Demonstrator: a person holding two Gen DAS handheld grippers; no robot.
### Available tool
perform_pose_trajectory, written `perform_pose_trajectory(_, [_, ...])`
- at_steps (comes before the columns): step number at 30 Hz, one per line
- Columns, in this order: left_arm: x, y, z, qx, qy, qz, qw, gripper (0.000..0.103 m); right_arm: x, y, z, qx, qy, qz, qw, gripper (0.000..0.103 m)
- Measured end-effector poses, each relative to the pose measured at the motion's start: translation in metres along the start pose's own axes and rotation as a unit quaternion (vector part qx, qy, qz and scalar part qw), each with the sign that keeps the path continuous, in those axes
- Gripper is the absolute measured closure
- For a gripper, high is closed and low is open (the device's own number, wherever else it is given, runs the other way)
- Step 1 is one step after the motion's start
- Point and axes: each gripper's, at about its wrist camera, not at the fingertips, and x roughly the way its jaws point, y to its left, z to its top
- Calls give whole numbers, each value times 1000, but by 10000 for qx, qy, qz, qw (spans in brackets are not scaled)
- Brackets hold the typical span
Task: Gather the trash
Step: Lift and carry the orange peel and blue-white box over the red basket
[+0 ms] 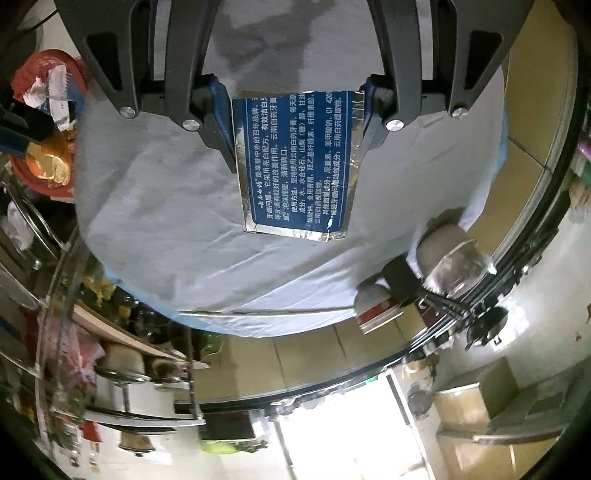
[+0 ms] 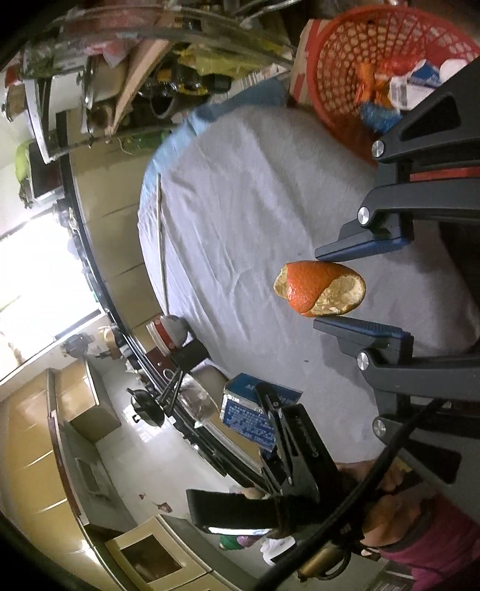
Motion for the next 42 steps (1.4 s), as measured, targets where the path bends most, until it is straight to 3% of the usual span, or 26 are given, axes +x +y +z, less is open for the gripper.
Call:
perform_pose_trajectory(10, [-15, -42, 4, 328, -92, -187, 9992, 47, -35, -31, -10, 252, -220, -181, 9993, 71])
perform_pose_trajectory(42, [-28, -129, 5, 1016, -24, -680, 9925, 47, -79, -97, -33, 1002, -383, -562, 9926, 71])
